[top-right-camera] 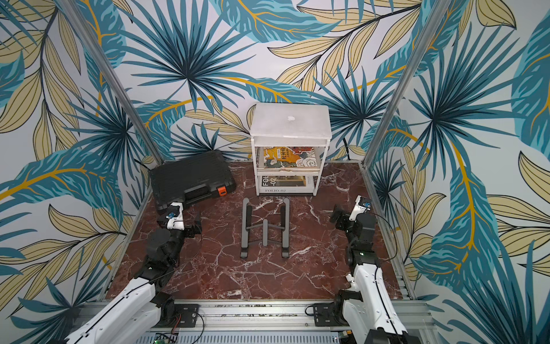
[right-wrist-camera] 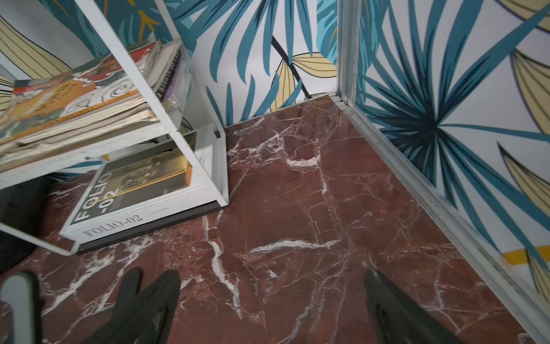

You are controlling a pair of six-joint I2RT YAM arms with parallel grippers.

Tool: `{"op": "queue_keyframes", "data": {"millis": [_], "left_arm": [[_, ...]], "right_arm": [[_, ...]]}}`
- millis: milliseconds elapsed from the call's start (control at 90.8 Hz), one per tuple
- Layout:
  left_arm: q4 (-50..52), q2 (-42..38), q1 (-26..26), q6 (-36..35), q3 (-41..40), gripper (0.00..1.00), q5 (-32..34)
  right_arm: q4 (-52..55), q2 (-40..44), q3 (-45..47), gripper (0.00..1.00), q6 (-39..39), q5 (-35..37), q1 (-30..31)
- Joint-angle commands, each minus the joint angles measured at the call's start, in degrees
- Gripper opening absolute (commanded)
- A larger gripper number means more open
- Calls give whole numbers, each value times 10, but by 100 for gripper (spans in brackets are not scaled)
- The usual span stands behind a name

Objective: Close the laptop lid and set it aside
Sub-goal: Reset both arms

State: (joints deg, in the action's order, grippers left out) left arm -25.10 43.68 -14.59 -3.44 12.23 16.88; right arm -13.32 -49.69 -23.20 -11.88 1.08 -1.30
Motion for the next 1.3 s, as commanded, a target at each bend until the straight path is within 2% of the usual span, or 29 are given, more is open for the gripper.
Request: {"op": "queue_keyframes", "data": {"millis": [0, 110, 231, 319, 408, 496, 551, 650, 760, 892, 969, 1057, 1124, 1179, 1289], "left_arm": [[-104, 16, -2, -22, -12, 100, 62], [-143, 47, -1, -26, -36, 100, 84], [-156, 93, 2, -24, -43, 100, 80], [-214, 140, 8, -16, -57, 100, 76], [-278, 183, 9, -19, -63, 100, 58], [-281, 220, 12, -20, -39, 100, 39], [-286, 246, 15, -19, -26, 100, 26], [-361, 303, 18, -40, -21, 100, 28], [-466, 361, 24, -61, -36, 100, 48], [-555, 459, 40, -54, -30, 100, 26], [-555, 498, 41, -59, -13, 100, 16], [-540, 501, 41, -58, -2, 100, 26], [-506, 493, 43, -56, 13, 100, 32], [-454, 484, 48, -50, 35, 100, 31], [-334, 464, 88, -11, 82, 100, -16]], "right_arm": [[-126, -9, 41, 100, 45, 65, 1], [-199, -35, 81, 99, 50, 100, 1], [-260, -73, 104, 99, 53, 120, 1], [-314, -117, 111, 99, 49, 132, 1], [-390, -172, 124, 99, 43, 123, 1], [-475, -221, 140, 100, 37, 123, 0], [-488, -226, 144, 99, 45, 126, 1], [-512, -247, 140, 99, 50, 137, 0], [-556, -307, 131, 100, 52, 127, 0], [-596, -383, 115, 100, 69, 83, 0], [-601, -389, 114, 99, 71, 70, -1], [-540, -381, 84, 99, 80, 21, -6], [-452, -374, 43, 99, 94, -13, -6], [-412, -376, 20, 100, 93, -3, -6], [-430, -375, 31, 100, 82, 20, -6]]}}
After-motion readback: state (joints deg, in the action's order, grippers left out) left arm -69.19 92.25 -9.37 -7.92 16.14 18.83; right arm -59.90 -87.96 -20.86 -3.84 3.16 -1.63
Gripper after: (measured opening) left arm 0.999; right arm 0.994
